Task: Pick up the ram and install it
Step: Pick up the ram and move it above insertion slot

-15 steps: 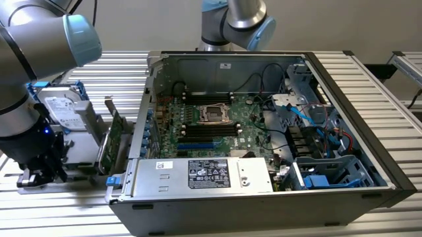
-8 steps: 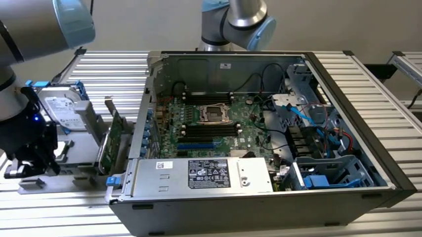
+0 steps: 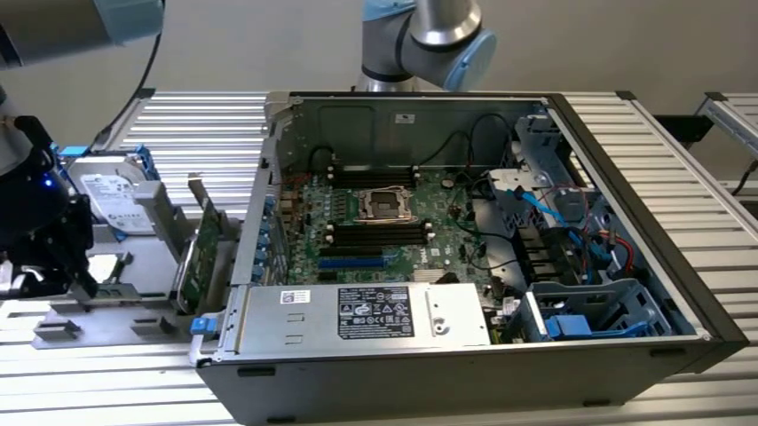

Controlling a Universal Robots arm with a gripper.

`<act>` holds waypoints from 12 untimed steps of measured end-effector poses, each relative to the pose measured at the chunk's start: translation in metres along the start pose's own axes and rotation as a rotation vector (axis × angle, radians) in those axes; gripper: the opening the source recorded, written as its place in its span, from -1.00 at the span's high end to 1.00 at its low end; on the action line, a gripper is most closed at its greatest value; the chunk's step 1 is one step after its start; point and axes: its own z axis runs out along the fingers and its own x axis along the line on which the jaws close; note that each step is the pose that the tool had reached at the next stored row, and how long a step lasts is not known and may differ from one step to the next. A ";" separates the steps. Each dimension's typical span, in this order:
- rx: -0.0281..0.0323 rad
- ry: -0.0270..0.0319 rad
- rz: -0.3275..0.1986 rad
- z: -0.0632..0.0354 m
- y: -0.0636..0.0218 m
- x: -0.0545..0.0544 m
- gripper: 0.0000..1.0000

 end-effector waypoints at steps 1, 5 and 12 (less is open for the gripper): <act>0.0001 -0.0001 -0.002 -0.0046 -0.0018 0.000 0.72; -0.0006 -0.0001 -0.010 -0.0230 -0.0100 0.001 0.72; -0.0046 -0.0009 -0.019 -0.0558 -0.0294 0.003 0.72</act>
